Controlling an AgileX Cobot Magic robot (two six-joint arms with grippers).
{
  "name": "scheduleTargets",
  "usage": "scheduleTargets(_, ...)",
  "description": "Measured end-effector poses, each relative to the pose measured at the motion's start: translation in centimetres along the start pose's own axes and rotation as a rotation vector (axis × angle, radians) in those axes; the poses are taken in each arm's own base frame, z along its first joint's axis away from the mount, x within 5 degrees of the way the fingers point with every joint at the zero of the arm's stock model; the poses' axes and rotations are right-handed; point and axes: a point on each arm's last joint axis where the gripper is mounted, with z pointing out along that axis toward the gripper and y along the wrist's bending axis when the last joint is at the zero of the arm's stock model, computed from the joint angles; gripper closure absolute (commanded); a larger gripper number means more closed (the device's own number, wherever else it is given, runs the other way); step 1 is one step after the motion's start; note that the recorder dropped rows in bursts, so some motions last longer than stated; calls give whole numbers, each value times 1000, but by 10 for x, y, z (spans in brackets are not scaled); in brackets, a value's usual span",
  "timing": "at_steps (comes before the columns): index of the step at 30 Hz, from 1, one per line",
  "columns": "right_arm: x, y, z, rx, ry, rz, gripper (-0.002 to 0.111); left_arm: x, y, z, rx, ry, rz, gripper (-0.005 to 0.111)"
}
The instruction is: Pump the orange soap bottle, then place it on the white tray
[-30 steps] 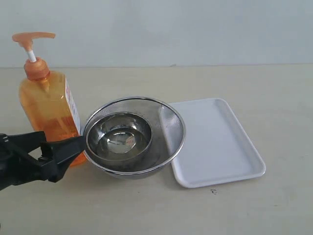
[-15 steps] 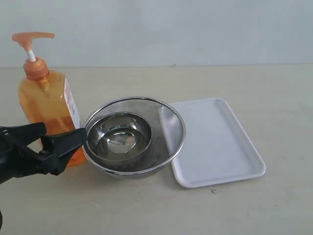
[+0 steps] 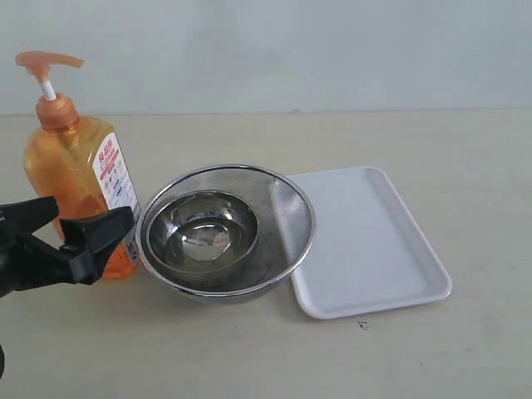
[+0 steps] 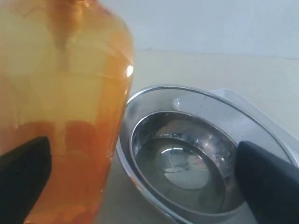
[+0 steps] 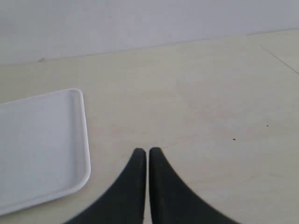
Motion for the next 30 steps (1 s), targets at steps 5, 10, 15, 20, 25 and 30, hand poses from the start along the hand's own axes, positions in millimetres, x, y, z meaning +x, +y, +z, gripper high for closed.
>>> scheduleTargets(5, 0, 0, 0, 0, 0, 0, 108, 2, 1, 0, -7, 21, 46, 3)
scheduleTargets(10, 0, 0, 0, 0, 0, 0, 108, 1, 3, 0, -37, 12, 70, 3)
scheduleTargets(15, 0, 0, 0, 0, 0, 0, 108, 0, 7, 0, -81, 7, 64, 3)
scheduleTargets(20, 0, 0, 0, 0, 0, 0, 108, -2, 9, 0, -94, -15, 84, 3)
scheduleTargets(25, 0, 0, 0, 0, 0, 0, 108, -3, 10, 0, -112, -35, 88, 3)
scheduleTargets(30, 0, 0, 0, 0, 0, 0, 108, -6, 10, -1, -110, -62, 87, 3)
